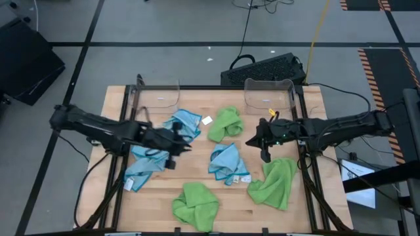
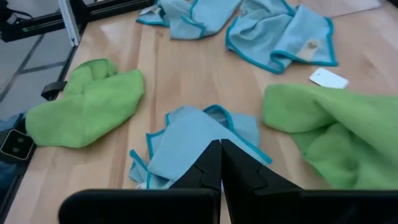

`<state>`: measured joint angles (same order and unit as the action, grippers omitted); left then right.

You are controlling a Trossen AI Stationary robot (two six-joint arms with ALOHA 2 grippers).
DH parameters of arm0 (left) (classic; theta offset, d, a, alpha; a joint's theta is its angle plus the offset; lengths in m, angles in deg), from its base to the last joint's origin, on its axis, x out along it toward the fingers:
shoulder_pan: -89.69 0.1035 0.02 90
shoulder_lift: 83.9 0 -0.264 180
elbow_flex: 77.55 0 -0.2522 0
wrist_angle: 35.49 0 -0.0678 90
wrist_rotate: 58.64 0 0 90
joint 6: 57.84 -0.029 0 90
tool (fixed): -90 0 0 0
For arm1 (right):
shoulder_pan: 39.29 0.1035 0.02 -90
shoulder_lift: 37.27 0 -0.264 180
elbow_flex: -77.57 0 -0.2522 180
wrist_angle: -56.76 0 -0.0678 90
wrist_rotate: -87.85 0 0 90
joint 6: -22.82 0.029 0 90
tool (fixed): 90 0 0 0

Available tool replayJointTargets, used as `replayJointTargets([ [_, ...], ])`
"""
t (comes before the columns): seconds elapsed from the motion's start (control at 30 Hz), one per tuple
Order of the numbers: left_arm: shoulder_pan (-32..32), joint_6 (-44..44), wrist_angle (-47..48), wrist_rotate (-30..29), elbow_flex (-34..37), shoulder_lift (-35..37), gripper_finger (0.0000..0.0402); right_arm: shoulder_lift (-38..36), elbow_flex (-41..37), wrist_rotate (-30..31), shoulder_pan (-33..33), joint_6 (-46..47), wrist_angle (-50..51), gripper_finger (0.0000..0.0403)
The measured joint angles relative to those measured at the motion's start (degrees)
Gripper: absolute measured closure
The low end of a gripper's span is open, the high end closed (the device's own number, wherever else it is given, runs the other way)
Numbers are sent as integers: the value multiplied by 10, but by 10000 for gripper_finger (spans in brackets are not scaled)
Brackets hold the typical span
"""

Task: Sort microfiber towel by color & place in baskets
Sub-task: Fold the top green towel

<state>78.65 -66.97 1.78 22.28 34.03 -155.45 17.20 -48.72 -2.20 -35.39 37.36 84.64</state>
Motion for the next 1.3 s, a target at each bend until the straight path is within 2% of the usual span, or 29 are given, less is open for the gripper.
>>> replayJointTargets([
  [0.07, 1, -15, -29, -3, 0, -42, 313, 0, -14, 2, 8, 0, -23, 403],
  [0.17, 2, -33, -66, -40, 0, -102, 274, 0, -32, 3, 18, 1, -54, 403],
  [0.27, 8, -57, -101, -69, 0, -156, 251, 0, -44, 9, 27, 11, -63, 403],
  [0.57, 32, -158, -219, -120, -7, -291, 243, 0, -96, 86, 63, 63, -68, 403],
  [0.7, 49, -179, -198, -146, -57, -342, 243, 0, -121, 105, 76, 73, -103, 403],
  [0.93, 71, -195, -46, -156, -177, -441, 243, 0, -151, 105, 93, 73, -178, 403],
  [1.1, 68, -211, -48, -231, -214, -484, 243, 0, -153, 105, 105, 72, -181, 403],
  [1.2, 68, -238, -62, -246, -217, -496, 244, 0, -153, 105, 105, 60, -190, 403],
  [1.3, 73, -261, -78, -250, -219, -508, 263, 0, -153, 105, 105, 45, -203, 403],
])
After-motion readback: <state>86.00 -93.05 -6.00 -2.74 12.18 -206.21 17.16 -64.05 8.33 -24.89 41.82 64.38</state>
